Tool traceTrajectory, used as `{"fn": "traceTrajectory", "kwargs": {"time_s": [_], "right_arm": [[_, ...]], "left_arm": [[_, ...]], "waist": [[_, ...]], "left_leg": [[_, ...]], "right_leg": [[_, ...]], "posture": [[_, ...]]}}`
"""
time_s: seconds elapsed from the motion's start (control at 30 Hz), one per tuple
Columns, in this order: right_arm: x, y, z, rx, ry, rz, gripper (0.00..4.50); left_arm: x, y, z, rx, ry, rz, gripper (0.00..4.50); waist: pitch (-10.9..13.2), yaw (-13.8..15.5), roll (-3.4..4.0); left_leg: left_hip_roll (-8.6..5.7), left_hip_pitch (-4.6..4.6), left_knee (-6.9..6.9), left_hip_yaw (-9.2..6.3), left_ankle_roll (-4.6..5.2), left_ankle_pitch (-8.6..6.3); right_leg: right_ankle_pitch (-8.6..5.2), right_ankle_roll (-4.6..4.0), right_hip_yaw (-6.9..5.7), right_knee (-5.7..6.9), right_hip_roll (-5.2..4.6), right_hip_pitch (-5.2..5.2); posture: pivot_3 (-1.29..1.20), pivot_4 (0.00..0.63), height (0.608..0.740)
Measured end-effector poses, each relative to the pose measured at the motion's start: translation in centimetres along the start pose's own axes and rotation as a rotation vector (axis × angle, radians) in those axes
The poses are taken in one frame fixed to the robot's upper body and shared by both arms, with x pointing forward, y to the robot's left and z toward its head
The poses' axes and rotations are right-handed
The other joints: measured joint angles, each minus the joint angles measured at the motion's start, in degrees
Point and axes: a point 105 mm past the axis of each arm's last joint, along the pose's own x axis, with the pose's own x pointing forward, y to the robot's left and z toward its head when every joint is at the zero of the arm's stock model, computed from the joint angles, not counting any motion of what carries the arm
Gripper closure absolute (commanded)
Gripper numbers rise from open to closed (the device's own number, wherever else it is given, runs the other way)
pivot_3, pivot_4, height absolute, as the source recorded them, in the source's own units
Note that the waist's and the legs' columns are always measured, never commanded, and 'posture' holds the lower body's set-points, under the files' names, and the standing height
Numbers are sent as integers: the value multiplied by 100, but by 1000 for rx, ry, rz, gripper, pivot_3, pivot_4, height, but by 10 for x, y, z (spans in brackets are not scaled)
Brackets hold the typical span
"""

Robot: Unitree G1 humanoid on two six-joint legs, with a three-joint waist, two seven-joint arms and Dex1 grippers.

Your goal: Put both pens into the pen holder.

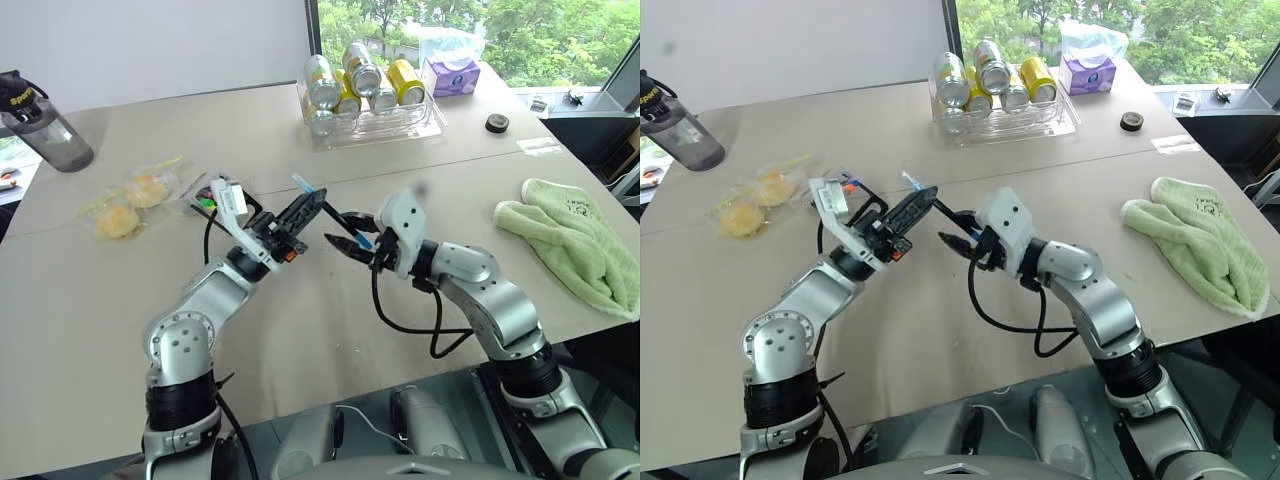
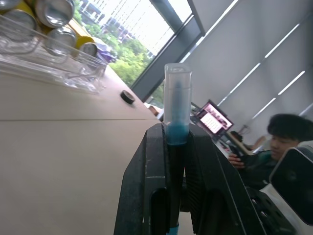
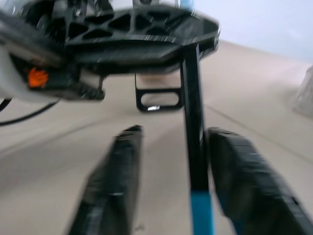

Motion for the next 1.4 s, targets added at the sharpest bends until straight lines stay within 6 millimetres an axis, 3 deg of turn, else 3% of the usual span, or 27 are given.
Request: {"fn": "traceTrajectory", "kwargs": {"time_s": [0.1,0.17,0.3,0.4,0.5,0.6,0.83,1.23,1.4], "right_arm": [[-28,-14,-24,29,72,-51,1821],[-45,-25,-27,50,72,-80,1821],[-72,-45,-5,91,-27,-102,1821],[-86,-51,20,148,-141,-45,1821],[-98,-54,35,164,-184,-1,1821],[-104,-54,37,156,-175,34,1821],[-103,-52,41,165,-201,72,1821],[-105,-53,43,144,-191,74,1821],[-106,-53,43,141,-186,76,1821]], "left_arm": [[1,7,2,159,18,46,4500],[1,11,4,321,50,77,4500],[13,5,12,678,55,83,4500],[16,5,43,989,-51,178,4500],[10,9,58,1333,-52,258,4500],[5,19,55,1577,24,298,4500],[5,22,49,1762,87,291,4500],[-6,40,27,1688,177,325,4500],[-8,41,29,1680,170,341,4500]], "waist": [[0,97,-1],[1,101,-1],[4,76,2],[8,53,2],[8,67,4],[8,96,3],[8,126,3],[8,134,3],[8,148,3]], "left_leg": [[-6,-7,-2,-2,1,0],[-6,-6,-3,0,1,0],[0,-1,-9,2,1,0],[7,1,-15,7,1,0],[7,0,-21,9,3,-1],[5,-8,-19,7,7,-3],[6,-12,-17,3,7,-3],[6,-16,-14,3,7,-3],[6,-16,-13,3,7,-3]], "right_leg": [[0,0,-3,-11,-2,1],[0,1,0,-12,-2,1],[0,1,2,-11,0,3],[0,0,6,-11,2,1],[0,0,8,-16,0,-1],[0,1,5,-21,-3,-1],[1,2,2,-18,-5,-4],[1,2,0,-16,-6,-7],[1,2,0,-15,-6,-6]], "posture": [[0,150,739],[0,150,739],[0,150,739],[0,150,739],[0,150,739],[0,150,739],[0,150,739],[0,150,739],[0,150,739]]}}
